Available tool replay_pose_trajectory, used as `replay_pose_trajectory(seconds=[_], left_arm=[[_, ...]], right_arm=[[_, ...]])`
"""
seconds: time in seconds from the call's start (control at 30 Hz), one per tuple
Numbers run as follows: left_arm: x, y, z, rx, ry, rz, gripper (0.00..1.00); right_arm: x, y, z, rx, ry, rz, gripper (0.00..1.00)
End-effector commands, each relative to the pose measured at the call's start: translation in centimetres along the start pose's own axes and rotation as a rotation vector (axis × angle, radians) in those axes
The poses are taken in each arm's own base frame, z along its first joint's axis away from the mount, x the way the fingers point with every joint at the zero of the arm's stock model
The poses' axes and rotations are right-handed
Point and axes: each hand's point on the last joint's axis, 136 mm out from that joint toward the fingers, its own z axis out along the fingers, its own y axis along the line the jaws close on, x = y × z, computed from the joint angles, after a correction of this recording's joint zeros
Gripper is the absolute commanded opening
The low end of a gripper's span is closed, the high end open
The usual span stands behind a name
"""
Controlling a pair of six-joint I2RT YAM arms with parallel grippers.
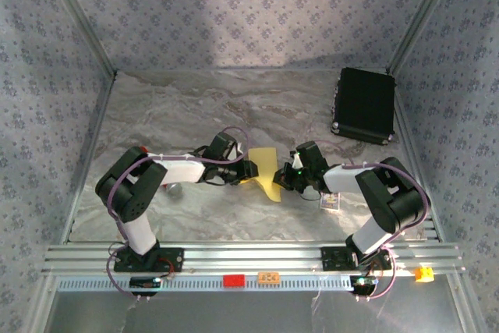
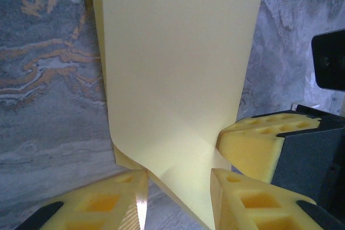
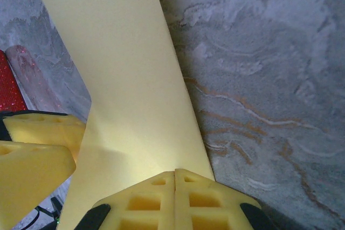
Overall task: Fold a paper plane with a square sheet of paper (pick it up from the middle)
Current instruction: Third fold the triangle at the center of the table.
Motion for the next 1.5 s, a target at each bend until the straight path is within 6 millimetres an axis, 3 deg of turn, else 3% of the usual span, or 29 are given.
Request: replay_pose_trajectory(seconds=[0.0,0.43,0.63,1.13,1.3,1.47], left_arm=[[0.1,-0.6,-0.3,0.013,-0.012,0.010,0.35],[0.7,1.1,-0.2,-0.054,0.009,-0.069,0.35],[0.7,1.0,-0.1,-0.047,0.013,-0.077,0.35],[0.6,0.8,-0.1,-0.031,0.006,-0.082,0.15],[0.5,0.5,-0.6,-0.025,-0.012,-0.083,0.00],[0.5,-0.3,-1.2,-0.003,-0.010,-0.083,0.00]], right_arm=[[1.5,-4.8,0.3,0.174,0.028,0.095,0.06],[1.5,-4.5,0.3,0.167,0.029,0.093,0.07],[1.5,-4.5,0.3,0.168,0.028,0.093,0.06],[1.1,-3.5,0.2,0.121,0.011,0.071,0.09],[0.4,-1.2,-1.1,0.057,-0.056,-0.024,0.19],[-0.2,0.6,-3.7,0.081,-0.152,-0.170,0.43]])
